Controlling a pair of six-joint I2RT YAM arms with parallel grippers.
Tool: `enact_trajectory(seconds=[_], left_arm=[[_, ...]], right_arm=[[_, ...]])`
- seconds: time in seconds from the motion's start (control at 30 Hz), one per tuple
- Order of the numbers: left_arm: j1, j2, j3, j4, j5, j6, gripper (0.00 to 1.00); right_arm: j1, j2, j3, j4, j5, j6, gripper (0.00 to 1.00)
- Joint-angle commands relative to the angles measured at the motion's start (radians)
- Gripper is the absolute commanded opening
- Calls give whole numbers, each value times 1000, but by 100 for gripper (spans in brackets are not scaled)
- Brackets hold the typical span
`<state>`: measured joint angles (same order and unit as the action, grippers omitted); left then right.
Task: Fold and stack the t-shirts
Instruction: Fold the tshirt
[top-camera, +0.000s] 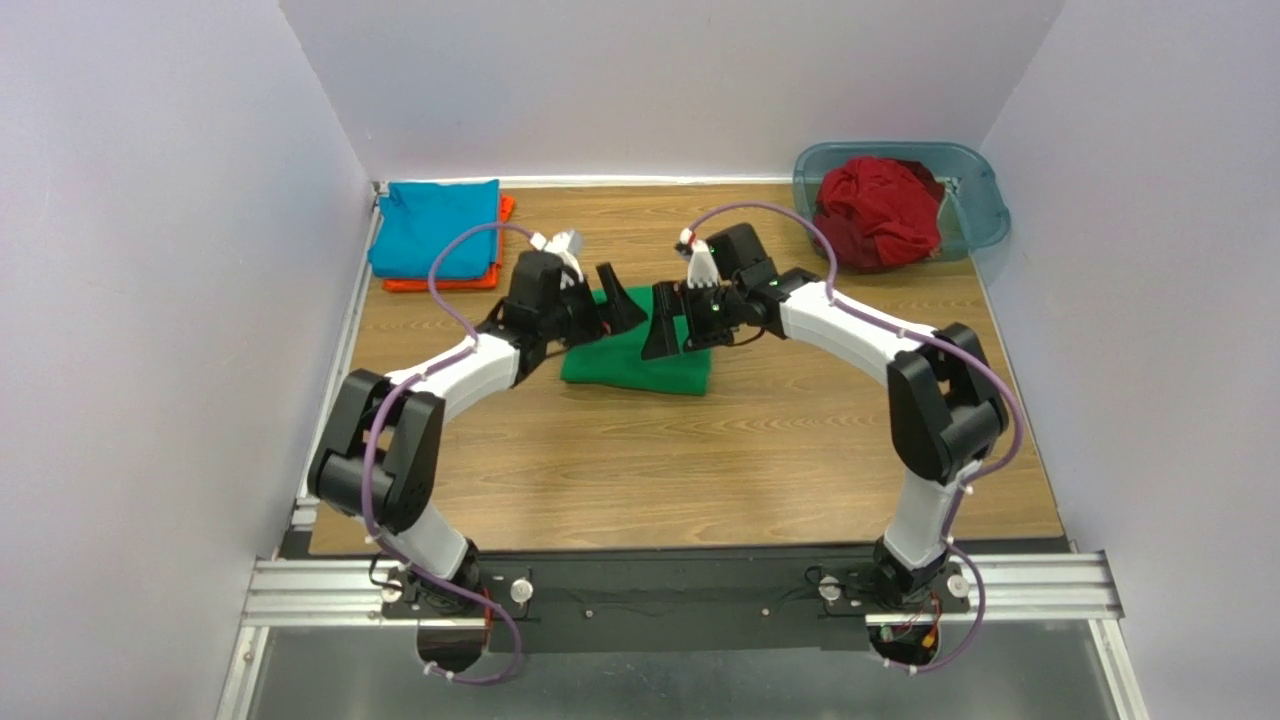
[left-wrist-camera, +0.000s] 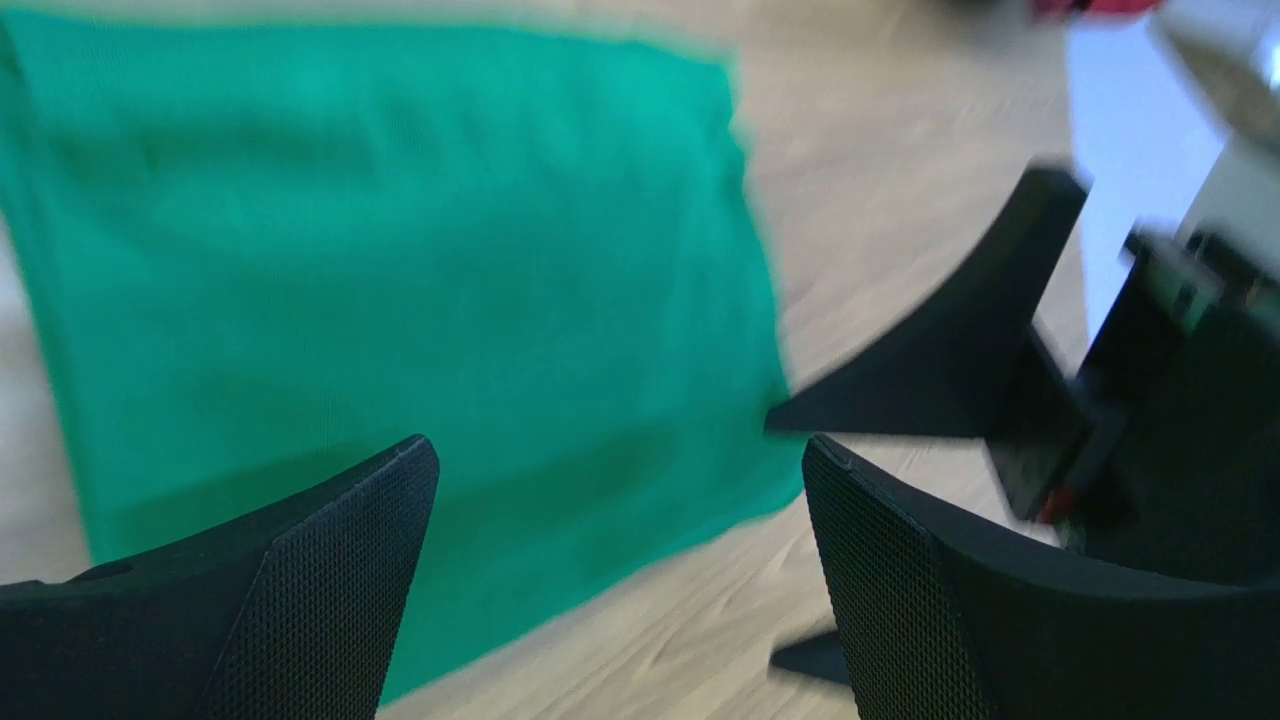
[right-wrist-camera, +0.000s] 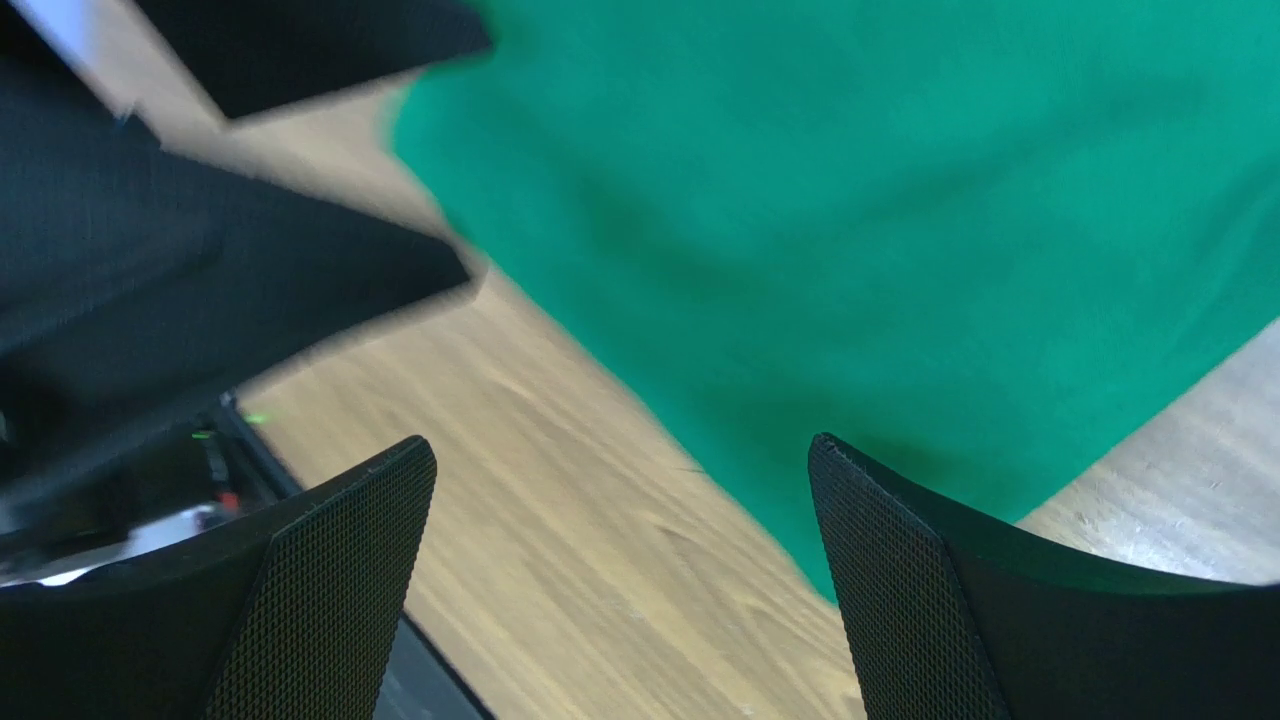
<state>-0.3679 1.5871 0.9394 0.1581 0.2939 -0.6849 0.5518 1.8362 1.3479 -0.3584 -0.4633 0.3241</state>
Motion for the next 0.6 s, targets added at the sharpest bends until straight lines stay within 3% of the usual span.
enact_trajectory(seconds=[0.0, 0.37, 0.57], left_arm=[[-3, 34, -126, 179, 137, -67, 98], [3, 100, -238, 202, 90, -56, 98], [6, 34, -292, 187, 47, -56, 98]], right_arm=[[-9, 55, -58, 29, 46, -14, 100], [-7, 97, -231, 55, 159, -25, 100], [-9, 52, -277, 59, 192, -17, 100]])
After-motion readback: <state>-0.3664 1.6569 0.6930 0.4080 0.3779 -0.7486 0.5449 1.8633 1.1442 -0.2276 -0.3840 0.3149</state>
